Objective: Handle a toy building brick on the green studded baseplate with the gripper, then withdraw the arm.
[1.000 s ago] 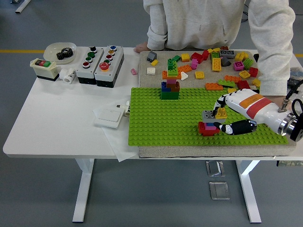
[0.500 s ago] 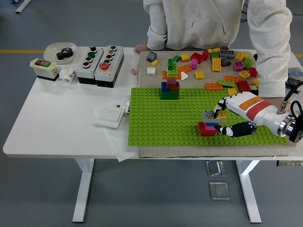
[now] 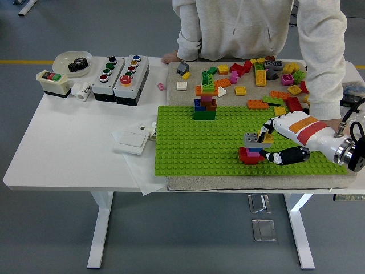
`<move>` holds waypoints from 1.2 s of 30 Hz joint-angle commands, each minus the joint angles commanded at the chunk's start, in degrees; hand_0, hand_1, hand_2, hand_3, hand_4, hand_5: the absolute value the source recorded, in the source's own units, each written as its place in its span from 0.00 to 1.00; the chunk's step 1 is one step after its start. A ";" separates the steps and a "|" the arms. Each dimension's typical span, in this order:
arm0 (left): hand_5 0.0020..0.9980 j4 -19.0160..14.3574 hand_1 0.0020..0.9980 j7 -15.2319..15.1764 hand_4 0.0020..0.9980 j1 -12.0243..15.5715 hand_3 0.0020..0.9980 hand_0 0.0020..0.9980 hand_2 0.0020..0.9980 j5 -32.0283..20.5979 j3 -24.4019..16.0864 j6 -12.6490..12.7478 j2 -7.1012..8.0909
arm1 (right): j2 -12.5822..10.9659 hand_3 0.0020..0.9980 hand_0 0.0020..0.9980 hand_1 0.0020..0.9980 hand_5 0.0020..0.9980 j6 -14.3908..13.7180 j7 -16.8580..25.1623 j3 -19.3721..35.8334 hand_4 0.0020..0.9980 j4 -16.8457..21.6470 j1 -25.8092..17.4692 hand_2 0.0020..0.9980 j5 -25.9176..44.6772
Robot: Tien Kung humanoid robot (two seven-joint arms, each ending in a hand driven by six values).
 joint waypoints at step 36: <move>0.61 0.00 0.73 -0.03 0.59 -0.20 0.56 0.79 0.64 -0.45 0.11 0.02 0.02 | 0.03 0.54 0.61 0.59 0.39 1.09 -0.48 -0.94 0.68 0.04 -0.18 0.64 -0.26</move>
